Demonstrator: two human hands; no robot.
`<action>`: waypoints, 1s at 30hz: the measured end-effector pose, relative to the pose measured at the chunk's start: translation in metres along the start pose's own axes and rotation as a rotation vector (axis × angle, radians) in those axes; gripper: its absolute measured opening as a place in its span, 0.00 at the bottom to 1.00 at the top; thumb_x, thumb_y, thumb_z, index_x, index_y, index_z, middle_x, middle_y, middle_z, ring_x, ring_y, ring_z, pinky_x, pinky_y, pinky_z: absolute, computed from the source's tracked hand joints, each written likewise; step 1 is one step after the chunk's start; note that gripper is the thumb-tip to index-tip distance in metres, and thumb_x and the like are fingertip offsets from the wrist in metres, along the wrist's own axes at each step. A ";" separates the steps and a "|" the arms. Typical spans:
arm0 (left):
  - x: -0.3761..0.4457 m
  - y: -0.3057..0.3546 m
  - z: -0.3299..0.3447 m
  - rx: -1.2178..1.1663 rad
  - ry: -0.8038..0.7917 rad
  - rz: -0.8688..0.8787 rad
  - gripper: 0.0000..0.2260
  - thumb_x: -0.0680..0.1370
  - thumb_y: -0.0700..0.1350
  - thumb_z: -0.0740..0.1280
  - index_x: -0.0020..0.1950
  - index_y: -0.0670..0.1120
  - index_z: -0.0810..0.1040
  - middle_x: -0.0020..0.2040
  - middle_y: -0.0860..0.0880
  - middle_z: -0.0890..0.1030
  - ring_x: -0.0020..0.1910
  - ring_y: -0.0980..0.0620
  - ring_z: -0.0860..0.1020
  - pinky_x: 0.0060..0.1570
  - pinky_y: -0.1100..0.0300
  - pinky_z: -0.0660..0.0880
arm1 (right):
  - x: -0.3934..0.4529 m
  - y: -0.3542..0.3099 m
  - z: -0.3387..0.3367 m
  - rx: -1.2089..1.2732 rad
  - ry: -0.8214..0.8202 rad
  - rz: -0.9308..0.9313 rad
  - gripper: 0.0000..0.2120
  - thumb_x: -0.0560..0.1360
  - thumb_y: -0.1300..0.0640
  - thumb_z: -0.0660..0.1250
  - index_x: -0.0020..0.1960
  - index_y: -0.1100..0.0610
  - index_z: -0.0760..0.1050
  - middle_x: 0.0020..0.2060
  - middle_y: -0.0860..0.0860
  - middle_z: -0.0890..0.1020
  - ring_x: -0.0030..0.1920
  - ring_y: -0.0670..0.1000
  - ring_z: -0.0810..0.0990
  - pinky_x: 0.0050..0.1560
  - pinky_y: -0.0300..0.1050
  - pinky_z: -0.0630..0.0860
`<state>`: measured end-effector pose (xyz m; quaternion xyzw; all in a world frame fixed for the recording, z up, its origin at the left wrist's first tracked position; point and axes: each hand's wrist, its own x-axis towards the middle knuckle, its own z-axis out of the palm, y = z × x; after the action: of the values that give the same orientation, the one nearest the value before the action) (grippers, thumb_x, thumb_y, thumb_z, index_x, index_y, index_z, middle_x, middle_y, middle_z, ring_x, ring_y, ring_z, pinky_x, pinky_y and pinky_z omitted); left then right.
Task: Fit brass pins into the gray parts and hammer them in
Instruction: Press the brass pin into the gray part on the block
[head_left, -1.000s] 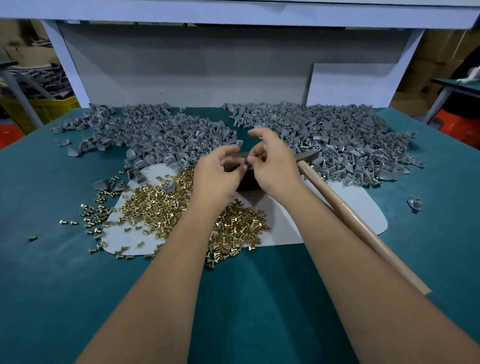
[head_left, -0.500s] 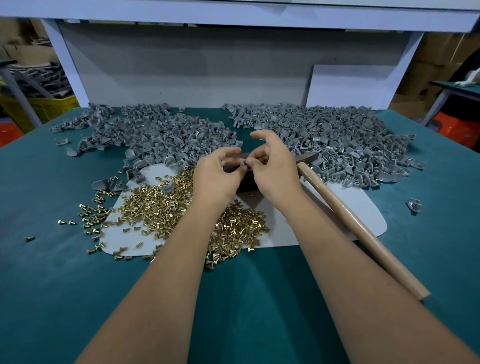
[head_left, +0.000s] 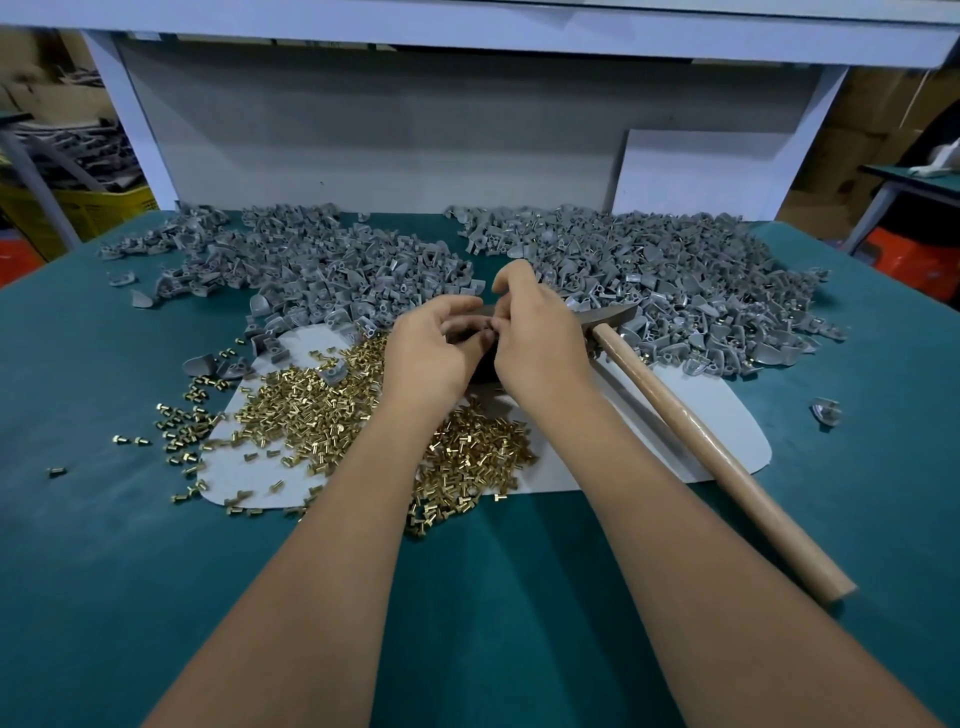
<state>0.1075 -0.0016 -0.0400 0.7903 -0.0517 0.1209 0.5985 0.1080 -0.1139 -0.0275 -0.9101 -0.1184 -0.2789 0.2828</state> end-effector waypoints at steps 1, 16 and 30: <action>0.000 0.000 0.000 -0.006 -0.003 -0.001 0.17 0.76 0.36 0.72 0.64 0.44 0.79 0.45 0.59 0.82 0.48 0.60 0.81 0.58 0.55 0.79 | -0.001 -0.001 0.002 -0.025 0.018 -0.006 0.14 0.72 0.69 0.63 0.54 0.56 0.66 0.43 0.53 0.76 0.43 0.53 0.74 0.40 0.48 0.71; -0.003 0.001 0.000 0.057 0.016 0.061 0.13 0.76 0.39 0.72 0.58 0.51 0.80 0.45 0.59 0.83 0.45 0.73 0.78 0.45 0.78 0.71 | -0.010 0.018 -0.014 0.295 0.171 0.163 0.10 0.78 0.61 0.61 0.54 0.53 0.78 0.48 0.46 0.81 0.49 0.45 0.77 0.52 0.44 0.75; -0.008 0.006 -0.001 0.294 0.105 0.062 0.11 0.74 0.52 0.73 0.37 0.67 0.76 0.45 0.69 0.73 0.68 0.52 0.66 0.68 0.47 0.62 | -0.007 0.018 -0.016 0.237 0.012 0.196 0.05 0.73 0.59 0.68 0.45 0.52 0.82 0.44 0.47 0.82 0.51 0.51 0.78 0.56 0.55 0.73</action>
<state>0.0980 -0.0029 -0.0357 0.8601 -0.0265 0.1865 0.4741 0.1015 -0.1385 -0.0289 -0.8757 -0.0593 -0.2396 0.4149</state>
